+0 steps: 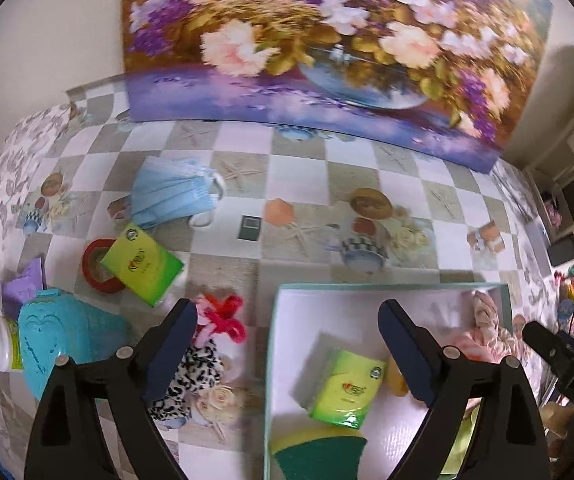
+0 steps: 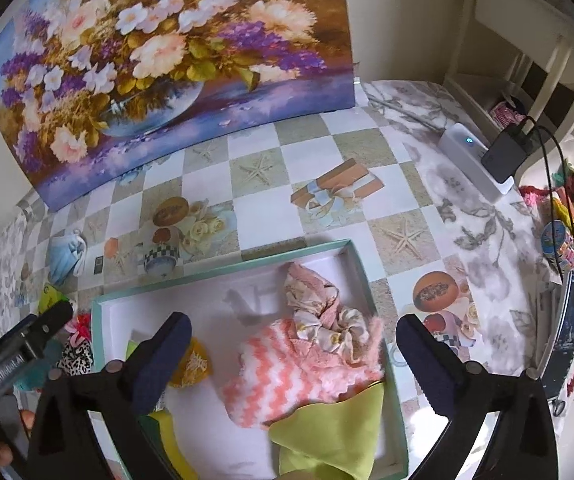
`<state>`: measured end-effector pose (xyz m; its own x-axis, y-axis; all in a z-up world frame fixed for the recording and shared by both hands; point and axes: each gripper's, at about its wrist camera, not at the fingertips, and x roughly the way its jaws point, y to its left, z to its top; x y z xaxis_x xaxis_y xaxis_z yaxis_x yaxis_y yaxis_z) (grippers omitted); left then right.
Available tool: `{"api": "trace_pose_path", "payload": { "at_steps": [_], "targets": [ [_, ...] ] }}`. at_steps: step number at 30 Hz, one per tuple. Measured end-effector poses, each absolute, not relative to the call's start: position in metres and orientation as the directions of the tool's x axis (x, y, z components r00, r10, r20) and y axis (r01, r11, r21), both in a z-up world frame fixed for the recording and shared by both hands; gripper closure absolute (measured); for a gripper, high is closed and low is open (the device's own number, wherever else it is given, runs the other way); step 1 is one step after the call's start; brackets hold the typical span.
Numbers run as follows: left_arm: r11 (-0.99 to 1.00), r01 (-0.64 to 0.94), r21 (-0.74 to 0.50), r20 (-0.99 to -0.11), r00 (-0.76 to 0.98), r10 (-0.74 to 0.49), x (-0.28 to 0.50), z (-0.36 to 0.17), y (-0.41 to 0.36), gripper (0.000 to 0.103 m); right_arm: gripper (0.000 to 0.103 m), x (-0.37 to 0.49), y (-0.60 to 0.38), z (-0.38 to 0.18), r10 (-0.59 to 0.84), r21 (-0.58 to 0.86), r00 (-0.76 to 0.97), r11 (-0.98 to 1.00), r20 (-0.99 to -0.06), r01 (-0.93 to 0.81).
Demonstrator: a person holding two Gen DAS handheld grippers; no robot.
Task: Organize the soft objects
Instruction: 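Open both tools to release the scrunchie and yellow container in the tray, then move both tools from the tray back to the pile of items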
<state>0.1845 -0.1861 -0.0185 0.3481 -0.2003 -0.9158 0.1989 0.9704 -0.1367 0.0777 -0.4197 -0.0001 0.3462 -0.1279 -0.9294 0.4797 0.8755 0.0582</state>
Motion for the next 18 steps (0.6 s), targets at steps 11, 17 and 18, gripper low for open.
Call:
{"api": "trace_pose_path", "payload": {
  "at_steps": [11, 17, 18],
  "targets": [
    [0.976, 0.117, -0.183, -0.904, 0.370, -0.214, 0.197, -0.014, -0.145, 0.010, 0.000, 0.088, -0.400, -0.001, -0.117, 0.040, 0.339, 0.906, -0.933, 0.422],
    [0.984, 0.104, -0.144, -0.908, 0.382, -0.173, 0.201, -0.006, -0.118, 0.010, 0.000, 0.097, -0.379, 0.005, -0.074, 0.072, 0.361, 0.924, -0.930, 0.375],
    [0.984, 0.100, -0.146, -0.907, 0.383, -0.174, 0.202, -0.005, -0.112, 0.010, 0.000, 0.099, -0.374, 0.005, -0.074, 0.068, 0.361, 0.928, -0.930, 0.367]
  ]
}}
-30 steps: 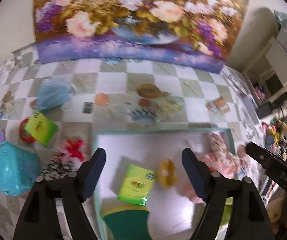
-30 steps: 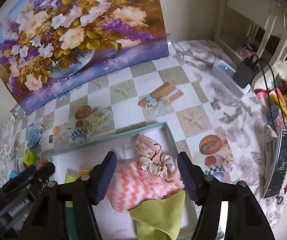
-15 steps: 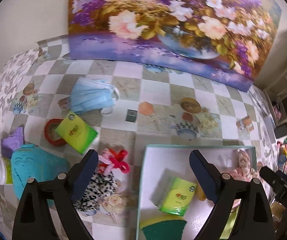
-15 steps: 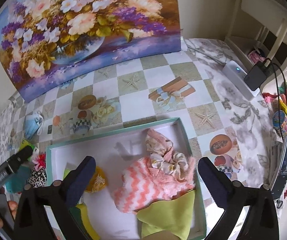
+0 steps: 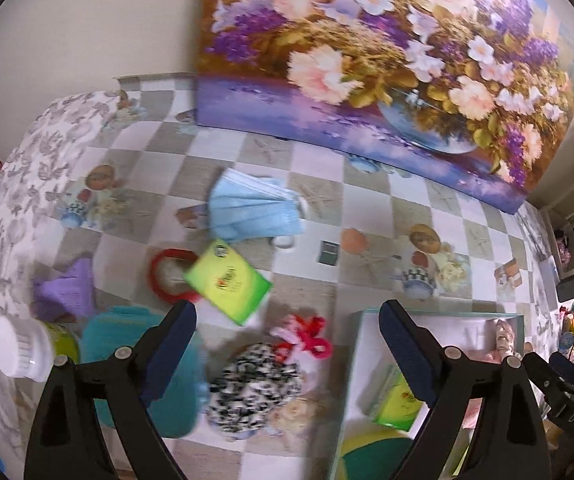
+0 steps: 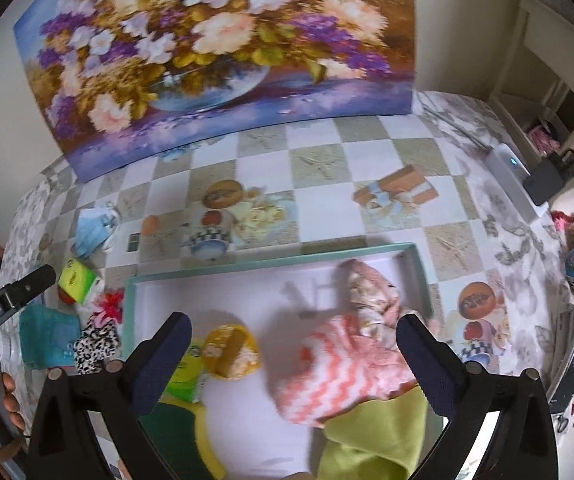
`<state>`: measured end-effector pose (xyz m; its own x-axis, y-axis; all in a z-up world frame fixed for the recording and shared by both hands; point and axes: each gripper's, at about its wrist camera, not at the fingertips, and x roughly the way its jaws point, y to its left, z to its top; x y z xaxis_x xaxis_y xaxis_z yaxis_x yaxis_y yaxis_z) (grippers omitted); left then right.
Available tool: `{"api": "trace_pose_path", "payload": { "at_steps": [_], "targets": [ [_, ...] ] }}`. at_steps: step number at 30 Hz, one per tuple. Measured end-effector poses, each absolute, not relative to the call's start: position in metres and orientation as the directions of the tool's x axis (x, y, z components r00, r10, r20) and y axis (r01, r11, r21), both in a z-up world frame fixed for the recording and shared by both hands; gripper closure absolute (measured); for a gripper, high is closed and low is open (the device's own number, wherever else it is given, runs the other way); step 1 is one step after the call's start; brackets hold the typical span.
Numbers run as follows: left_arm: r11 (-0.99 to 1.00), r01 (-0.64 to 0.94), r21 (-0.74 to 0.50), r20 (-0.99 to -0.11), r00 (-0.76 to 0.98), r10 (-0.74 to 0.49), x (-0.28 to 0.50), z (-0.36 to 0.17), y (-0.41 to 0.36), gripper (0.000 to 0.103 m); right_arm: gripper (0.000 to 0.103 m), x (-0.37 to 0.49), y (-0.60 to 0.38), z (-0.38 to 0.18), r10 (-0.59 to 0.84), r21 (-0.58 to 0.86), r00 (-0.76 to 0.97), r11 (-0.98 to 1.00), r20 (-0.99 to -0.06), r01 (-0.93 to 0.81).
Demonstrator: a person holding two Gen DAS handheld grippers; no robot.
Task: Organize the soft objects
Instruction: 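Move both tools from the tray back to the pile of items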
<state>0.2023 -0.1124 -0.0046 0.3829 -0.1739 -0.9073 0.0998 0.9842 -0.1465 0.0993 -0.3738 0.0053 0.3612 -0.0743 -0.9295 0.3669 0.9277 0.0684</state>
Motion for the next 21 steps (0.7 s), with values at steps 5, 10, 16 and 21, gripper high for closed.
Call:
{"api": "trace_pose_path", "payload": {
  "at_steps": [5, 10, 16, 21],
  "targets": [
    [0.983, 0.068, -0.169, -0.903, 0.389, -0.182, 0.204, 0.004, -0.084, 0.010, 0.000, 0.112, -0.342, 0.007, -0.049, 0.069, 0.371, 0.952, -0.927, 0.299],
    [0.989, 0.032, -0.143, -0.897, 0.419, -0.143, 0.204, 0.013, -0.058, 0.010, 0.000, 0.126, -0.303, 0.008, 0.007, 0.106, 0.389, 0.967, -0.921, 0.232],
    [0.987, -0.022, -0.158, -0.901, 0.412, -0.135, 0.206, 0.011, -0.028, 0.010, 0.000, 0.140, -0.259, 0.000, 0.053, 0.119, 0.381, 0.981, -0.923, 0.152],
    [0.984, -0.053, -0.169, -0.912, 0.386, -0.135, 0.210, -0.002, -0.011, 0.010, 0.000, 0.149, -0.233, -0.011, 0.071, 0.122, 0.380, 0.986, -0.922, 0.111]
  ]
}}
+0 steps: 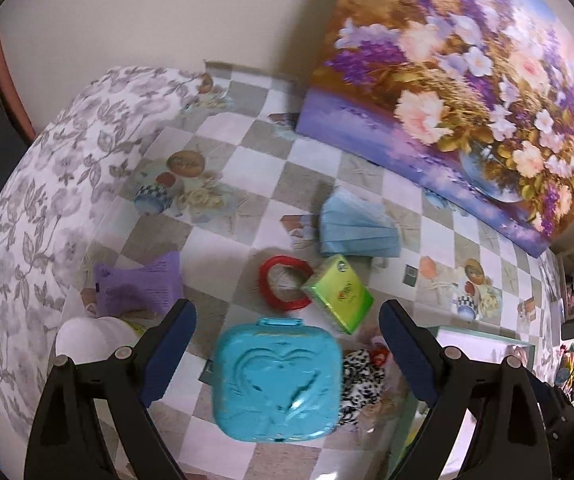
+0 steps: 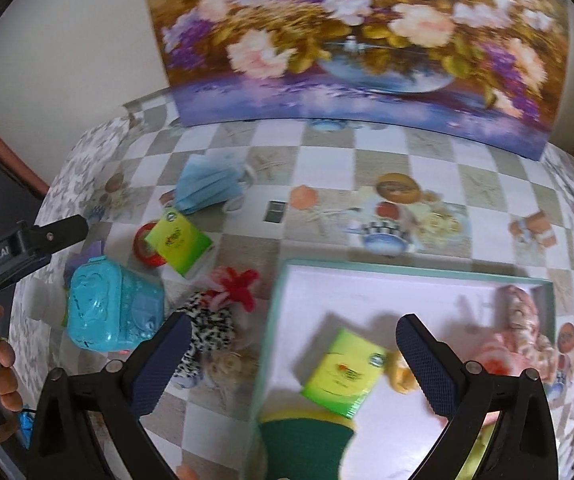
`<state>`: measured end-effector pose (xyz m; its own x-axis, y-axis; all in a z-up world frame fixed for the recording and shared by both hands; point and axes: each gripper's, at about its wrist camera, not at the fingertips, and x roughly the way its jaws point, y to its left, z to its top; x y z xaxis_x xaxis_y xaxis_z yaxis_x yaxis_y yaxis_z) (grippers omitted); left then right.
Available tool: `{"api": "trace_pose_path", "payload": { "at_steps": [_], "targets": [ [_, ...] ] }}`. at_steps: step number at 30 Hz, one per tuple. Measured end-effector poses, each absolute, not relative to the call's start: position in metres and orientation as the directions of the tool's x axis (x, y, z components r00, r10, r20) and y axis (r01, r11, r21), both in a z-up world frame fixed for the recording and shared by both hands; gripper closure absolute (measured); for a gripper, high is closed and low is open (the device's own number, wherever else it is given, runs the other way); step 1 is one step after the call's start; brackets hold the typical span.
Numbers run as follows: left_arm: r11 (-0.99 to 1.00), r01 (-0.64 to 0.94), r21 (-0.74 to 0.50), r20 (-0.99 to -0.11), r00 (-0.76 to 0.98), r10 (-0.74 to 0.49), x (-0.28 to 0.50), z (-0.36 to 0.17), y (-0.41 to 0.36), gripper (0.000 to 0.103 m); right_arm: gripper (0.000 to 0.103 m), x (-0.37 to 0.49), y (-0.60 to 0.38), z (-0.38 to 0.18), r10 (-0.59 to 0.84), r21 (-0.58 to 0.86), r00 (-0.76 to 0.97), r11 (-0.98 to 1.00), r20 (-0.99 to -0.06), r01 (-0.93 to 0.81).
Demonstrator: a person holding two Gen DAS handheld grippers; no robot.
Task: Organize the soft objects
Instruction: 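Move both tools from the tray back to the pile of items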
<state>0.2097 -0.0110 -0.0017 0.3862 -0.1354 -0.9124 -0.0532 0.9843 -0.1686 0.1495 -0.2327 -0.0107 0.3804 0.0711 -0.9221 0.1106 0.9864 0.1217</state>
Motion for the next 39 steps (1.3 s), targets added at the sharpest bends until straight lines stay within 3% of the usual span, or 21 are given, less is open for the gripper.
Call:
{"api": "trace_pose_path", "payload": {
  "at_steps": [13, 22, 32, 39],
  "targets": [
    [0.972, -0.124, -0.201, -0.925, 0.350, -0.147, 0.221, -0.035, 0.021, 0.010, 0.000, 0.176, -0.205, -0.039, 0.120, 0.154, 0.395, 0.986, -0.911, 0.056],
    [0.985, -0.027, -0.171, -0.935, 0.320, -0.154, 0.252, -0.036, 0.017, 0.010, 0.000, 0.203, -0.198, -0.047, 0.212, 0.231, 0.391, 0.973, -0.896, 0.002],
    [0.985, -0.022, -0.174, -0.970, 0.177, -0.167, 0.288, -0.061, 0.032, 0.010, 0.000, 0.246, -0.174, -0.071, 0.283, 0.273, 0.271, 0.959, -0.920, -0.074],
    [0.982, -0.033, -0.184, -0.975, 0.135, -0.178, 0.296, -0.067, 0.041, 0.010, 0.008, 0.262, -0.162, -0.094, 0.291, 0.278, 0.195, 0.956, -0.937, -0.091]
  ]
}}
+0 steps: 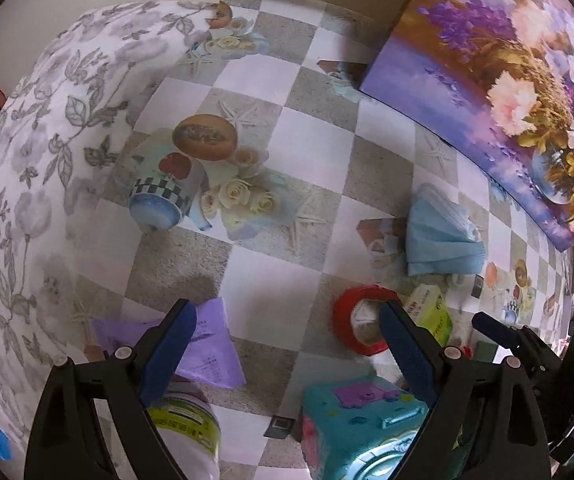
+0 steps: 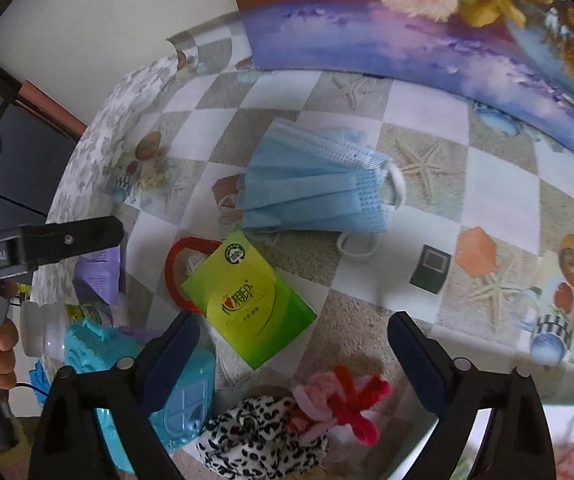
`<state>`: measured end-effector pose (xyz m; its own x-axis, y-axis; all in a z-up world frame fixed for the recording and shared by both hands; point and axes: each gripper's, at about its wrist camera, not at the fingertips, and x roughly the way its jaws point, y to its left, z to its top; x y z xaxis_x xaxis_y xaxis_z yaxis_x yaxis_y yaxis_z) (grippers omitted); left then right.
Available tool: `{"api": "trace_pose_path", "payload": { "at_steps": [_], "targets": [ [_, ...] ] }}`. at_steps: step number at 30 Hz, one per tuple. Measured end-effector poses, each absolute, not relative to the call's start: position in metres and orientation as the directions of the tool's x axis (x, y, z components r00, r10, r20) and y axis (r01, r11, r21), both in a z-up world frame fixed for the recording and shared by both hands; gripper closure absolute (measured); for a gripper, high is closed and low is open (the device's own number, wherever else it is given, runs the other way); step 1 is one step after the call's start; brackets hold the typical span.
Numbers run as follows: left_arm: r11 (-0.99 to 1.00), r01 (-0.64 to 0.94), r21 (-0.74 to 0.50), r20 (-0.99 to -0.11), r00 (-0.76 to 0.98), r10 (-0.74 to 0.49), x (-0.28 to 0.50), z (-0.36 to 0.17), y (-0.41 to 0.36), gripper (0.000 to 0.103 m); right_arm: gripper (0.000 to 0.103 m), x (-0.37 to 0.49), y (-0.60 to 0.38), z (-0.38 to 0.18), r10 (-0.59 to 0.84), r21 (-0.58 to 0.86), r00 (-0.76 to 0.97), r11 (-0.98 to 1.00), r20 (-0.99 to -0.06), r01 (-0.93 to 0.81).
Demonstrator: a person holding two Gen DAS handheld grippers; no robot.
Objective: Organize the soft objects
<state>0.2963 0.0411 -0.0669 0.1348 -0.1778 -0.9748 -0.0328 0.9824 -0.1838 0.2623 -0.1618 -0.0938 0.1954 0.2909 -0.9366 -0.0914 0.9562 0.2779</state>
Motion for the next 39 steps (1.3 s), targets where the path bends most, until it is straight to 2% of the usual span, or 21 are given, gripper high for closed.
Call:
{"api": "trace_pose_path", "payload": {
  "at_steps": [8, 14, 17, 28, 33, 37, 39],
  "targets": [
    [0.984, -0.037, -0.173, -0.980, 0.108, -0.168, 0.303, -0.075, 0.043, 0.010, 0.013, 0.268, -0.152, -0.101, 0.295, 0.275, 0.173, 0.953, -0.940, -0.130],
    [0.984, -0.032, -0.176, -0.980, 0.099, -0.172, 0.305, -0.083, 0.038, 0.010, 0.026, 0.270, -0.151, -0.102, 0.346, 0.325, 0.176, 0.936, -0.921, -0.138],
    [0.987, -0.040, -0.156, -0.983, 0.099, -0.152, 0.307, -0.082, 0.043, 0.010, 0.038, 0.269, -0.151, -0.101, 0.362, 0.340, 0.182, 0.930, -0.914, -0.141],
    [1.000, -0.001, -0.025, -0.998, 0.054, -0.025, 0.314, -0.076, 0.072, 0.010, 0.040, 0.266, -0.159, -0.100, 0.346, 0.326, 0.189, 0.936, -0.919, -0.132],
    [1.000, -0.002, -0.024, -1.000, 0.007, -0.024, 0.315, -0.081, 0.093, 0.010, 0.041, 0.262, -0.165, -0.100, 0.342, 0.323, 0.185, 0.938, -0.921, -0.128],
    [0.997, -0.031, -0.074, -0.997, 0.037, -0.073, 0.312, -0.077, 0.121, 0.010, 0.041, 0.260, -0.169, -0.100, 0.342, 0.324, 0.185, 0.938, -0.921, -0.121],
    [0.999, -0.018, -0.051, -0.998, 0.042, -0.050, 0.310, -0.079, 0.133, 0.010, 0.041, 0.259, -0.171, -0.100, 0.341, 0.324, 0.184, 0.939, -0.922, -0.117]
  ]
}}
